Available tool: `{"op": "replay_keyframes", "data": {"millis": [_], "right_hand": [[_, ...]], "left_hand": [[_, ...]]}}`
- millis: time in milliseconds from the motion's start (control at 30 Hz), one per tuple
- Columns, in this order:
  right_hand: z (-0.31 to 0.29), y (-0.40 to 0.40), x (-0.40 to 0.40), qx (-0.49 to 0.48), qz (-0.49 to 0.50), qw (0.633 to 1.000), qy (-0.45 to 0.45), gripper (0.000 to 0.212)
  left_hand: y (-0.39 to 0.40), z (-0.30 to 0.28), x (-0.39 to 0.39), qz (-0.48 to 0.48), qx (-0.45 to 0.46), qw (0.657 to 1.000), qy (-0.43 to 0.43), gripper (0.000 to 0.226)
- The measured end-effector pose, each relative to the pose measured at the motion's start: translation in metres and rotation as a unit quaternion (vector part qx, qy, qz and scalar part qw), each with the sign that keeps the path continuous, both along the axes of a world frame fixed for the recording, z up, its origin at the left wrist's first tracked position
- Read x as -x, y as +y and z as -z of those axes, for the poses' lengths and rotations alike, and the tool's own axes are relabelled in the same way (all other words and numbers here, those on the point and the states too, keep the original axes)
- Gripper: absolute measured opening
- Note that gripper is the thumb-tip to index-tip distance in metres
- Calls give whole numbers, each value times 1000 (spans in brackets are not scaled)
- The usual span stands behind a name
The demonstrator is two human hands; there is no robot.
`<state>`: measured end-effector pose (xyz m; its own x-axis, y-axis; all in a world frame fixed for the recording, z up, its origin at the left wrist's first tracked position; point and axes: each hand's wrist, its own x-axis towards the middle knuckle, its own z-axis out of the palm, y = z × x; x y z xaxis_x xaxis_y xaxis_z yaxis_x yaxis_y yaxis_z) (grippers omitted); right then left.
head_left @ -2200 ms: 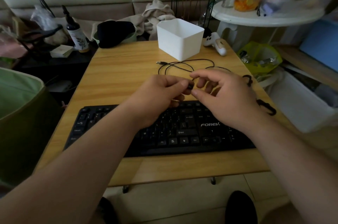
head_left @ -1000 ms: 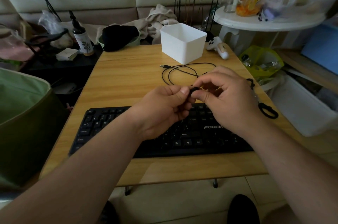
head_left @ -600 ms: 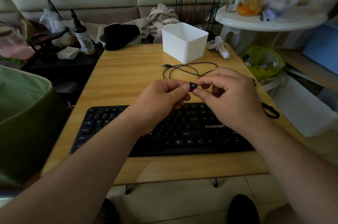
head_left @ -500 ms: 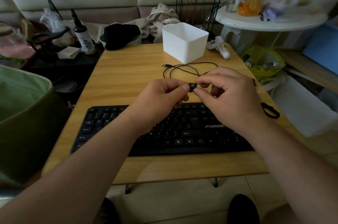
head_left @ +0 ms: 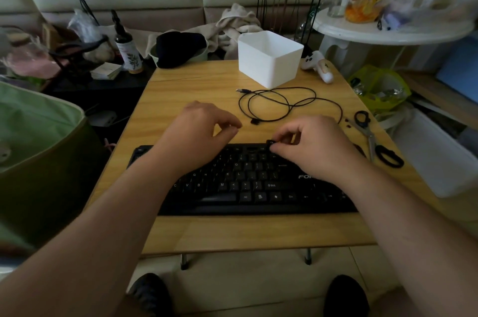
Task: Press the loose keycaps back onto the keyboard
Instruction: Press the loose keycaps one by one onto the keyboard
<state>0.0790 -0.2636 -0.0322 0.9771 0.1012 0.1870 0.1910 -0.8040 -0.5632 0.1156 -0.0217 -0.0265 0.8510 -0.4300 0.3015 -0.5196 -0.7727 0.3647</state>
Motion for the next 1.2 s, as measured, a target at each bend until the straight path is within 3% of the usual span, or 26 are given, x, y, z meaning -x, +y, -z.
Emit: {"op": "replay_keyframes", "data": {"millis": [100, 500, 867, 1200], "right_hand": [[0, 6, -4, 2, -5, 997, 82, 11], [-6, 34, -25, 37, -9, 987, 156, 7], [-1, 35, -29, 3, -8, 990, 141, 5], [3, 32, -27, 55, -24, 994, 95, 3]], "left_hand": [[7, 6, -3, -11, -40, 999, 35, 19], [-17, 18, -4, -7, 9, 995, 98, 14], [-23, 20, -8, -30, -3, 993, 116, 9], [-25, 24, -10, -29, -9, 995, 99, 9]]}}
